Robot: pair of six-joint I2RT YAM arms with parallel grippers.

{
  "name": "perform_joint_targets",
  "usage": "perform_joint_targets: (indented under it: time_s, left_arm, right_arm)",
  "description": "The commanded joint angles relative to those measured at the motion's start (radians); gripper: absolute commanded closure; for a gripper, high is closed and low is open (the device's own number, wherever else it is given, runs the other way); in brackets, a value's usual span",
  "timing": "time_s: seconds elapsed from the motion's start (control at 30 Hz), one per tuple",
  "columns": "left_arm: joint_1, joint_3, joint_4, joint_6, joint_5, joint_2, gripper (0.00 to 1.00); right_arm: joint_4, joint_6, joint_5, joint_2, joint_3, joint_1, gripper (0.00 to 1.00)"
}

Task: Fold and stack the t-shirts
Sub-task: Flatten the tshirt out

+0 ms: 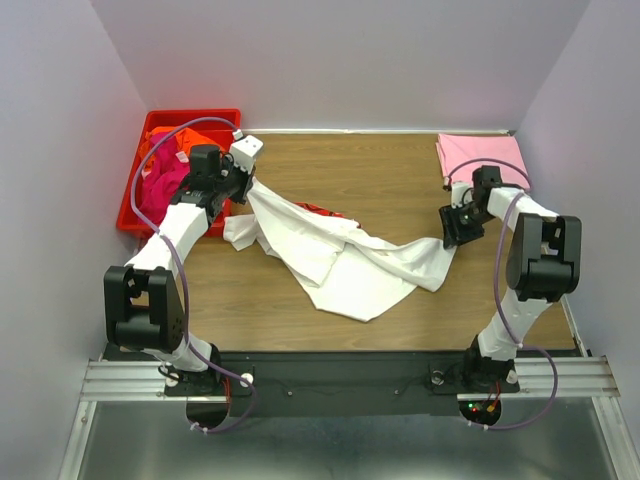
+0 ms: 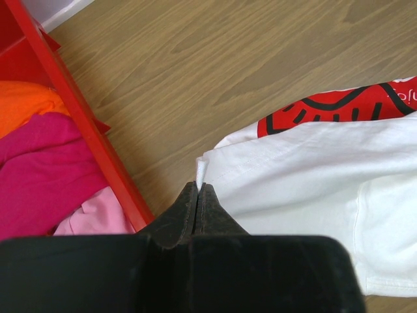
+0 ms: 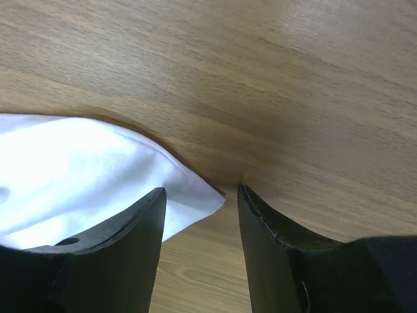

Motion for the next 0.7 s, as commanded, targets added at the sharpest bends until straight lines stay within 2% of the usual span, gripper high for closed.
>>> perform_joint_targets:
  time_s: [0.0, 0.2, 0.33, 0.43, 0.6, 0.67]
  left_arm:
    - [0.005, 0.01, 0.056, -0.007, 0.012, -0.014, 1.0]
    - [0.005, 0.007, 0.063, -0.013, 0.011, -0.011, 1.0]
    - [0.005, 0.007, 0.067, -0.021, 0.012, -0.01, 1.0]
    - [0.005, 0.01, 0.067, -0.022, 0.009, -0.007, 1.0]
    - [0.005, 0.011, 0.064, -0.025, 0.008, -0.01, 1.0]
    - [0.005, 0.017, 0.059, -0.028, 0.001, -0.01, 1.0]
  right_arm:
    - [-0.006, 0.013, -0.047, 0.025, -0.033, 0.01, 0.46]
    - [-0.001, -0.029, -0.006, 0.025, -0.119, 0.036, 0.55]
    - [0.025, -0.038, 0.036, 0.002, -0.176, 0.085, 0.58]
    - [0.052, -0.03, 0.062, 0.0, -0.202, 0.107, 0.67]
    - [0.06, -0.039, 0.113, 0.0, -0.208, 0.107, 0.97]
    - [0.059, -0.044, 0.139, -0.015, -0.202, 0.105, 1.0]
